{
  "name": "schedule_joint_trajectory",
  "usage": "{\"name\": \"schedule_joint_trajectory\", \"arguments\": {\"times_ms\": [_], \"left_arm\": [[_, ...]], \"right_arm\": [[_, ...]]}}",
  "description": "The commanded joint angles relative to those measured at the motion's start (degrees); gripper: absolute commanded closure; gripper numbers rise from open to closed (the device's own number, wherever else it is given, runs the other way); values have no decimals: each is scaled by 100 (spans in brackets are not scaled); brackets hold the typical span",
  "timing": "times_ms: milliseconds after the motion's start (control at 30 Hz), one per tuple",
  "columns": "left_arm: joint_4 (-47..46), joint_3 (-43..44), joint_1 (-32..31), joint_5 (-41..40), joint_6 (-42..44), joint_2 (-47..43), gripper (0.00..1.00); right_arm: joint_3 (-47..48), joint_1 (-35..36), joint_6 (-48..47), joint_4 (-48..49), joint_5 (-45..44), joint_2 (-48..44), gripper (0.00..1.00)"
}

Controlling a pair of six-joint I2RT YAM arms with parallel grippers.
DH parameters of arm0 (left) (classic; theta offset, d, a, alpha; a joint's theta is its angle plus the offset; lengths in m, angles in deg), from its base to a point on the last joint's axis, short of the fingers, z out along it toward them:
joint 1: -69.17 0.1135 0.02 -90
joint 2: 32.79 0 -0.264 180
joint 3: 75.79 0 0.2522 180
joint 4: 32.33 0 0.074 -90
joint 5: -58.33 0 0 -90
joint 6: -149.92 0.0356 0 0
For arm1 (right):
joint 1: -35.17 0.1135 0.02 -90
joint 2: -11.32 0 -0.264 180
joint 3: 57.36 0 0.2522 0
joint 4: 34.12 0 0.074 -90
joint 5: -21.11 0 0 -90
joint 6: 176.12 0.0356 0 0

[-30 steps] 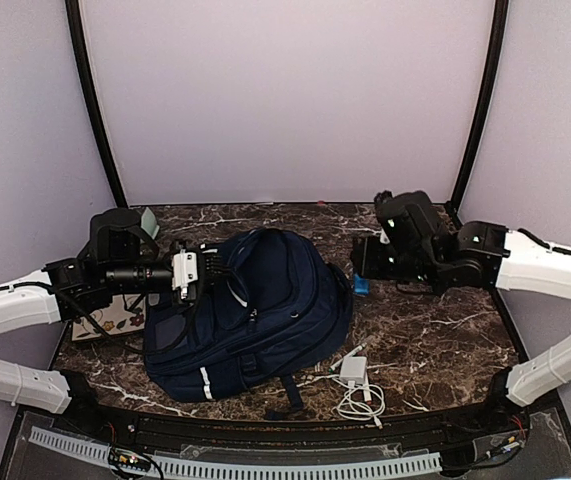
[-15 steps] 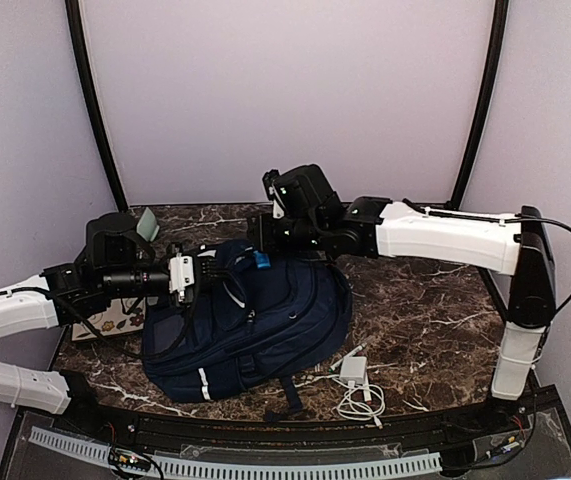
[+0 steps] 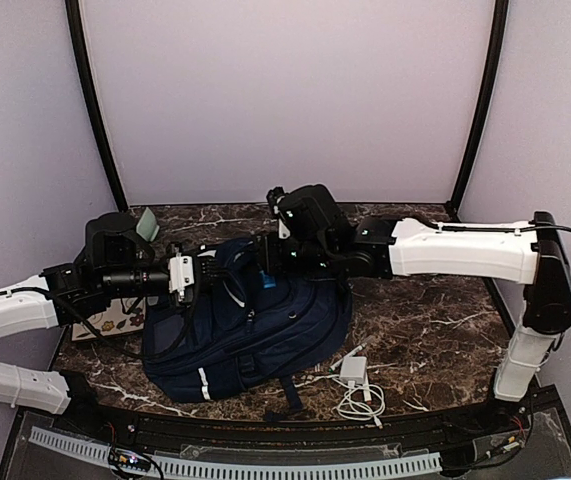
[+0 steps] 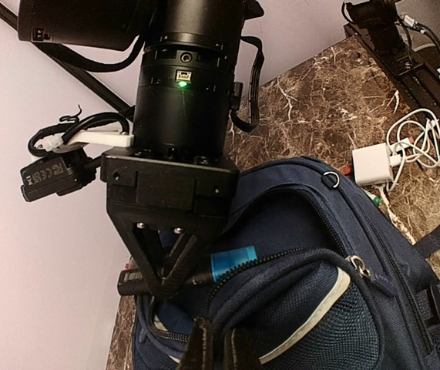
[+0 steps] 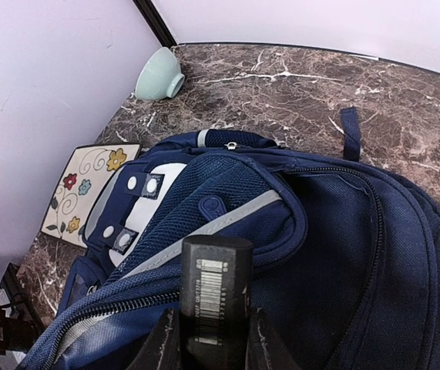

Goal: Pack the student bag
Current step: Place the pen in the upper front pocket of the bag.

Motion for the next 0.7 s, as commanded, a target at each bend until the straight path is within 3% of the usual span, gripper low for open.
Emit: {"name": "schedule_joint_trajectory", "arguments": {"times_ms": [0,100,200,467,667], "left_arm": [[-594,71,-47,261,-95,-345,100],[-621,43,-47,235,-87,-377,100],[-623,40,-54,230,-83,-369,100],[-632,36,-52,266,-87,-361,100],[-625,40,-47,264,-78,-355,100]], "right_arm": [[311,41,-14,-10,447,279,73],[898,43,-256,-513,710,599,61],[1121,43,-378,-948,435,611,56],[686,43,-584,-1192,-62,-204,41],[545,-79,-759,-1342,248,-687,37]]}}
